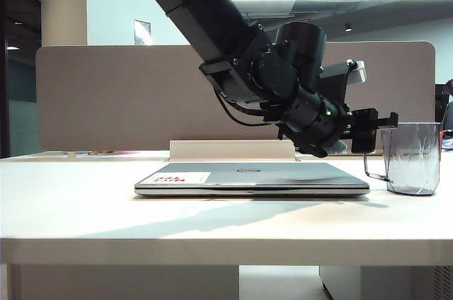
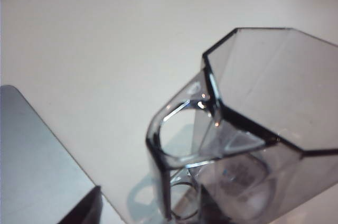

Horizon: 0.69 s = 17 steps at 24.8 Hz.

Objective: Pick up the water cup and place it on the left side of the laptop.

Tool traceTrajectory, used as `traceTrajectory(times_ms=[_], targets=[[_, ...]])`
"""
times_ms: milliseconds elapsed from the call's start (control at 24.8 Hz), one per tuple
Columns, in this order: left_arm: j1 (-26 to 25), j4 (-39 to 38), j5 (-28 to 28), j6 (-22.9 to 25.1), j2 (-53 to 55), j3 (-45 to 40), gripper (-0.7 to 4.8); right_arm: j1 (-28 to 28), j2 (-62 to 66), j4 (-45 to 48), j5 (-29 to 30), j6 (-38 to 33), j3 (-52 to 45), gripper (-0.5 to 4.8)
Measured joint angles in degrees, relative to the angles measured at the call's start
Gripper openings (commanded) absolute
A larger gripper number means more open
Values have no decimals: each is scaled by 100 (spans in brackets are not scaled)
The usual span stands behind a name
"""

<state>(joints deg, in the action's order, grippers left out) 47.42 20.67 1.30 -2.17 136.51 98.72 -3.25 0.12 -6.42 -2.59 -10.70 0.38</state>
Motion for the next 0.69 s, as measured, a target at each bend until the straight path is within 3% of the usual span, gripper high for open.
traceTrajectory(times_ms=[404,687], targets=[[0,363,-48,0,26,2,175,0,0,0,2,-2,0,-1],[9,505,-50,-2,151,2,174,-2,0,0,2,-2,0,-1]])
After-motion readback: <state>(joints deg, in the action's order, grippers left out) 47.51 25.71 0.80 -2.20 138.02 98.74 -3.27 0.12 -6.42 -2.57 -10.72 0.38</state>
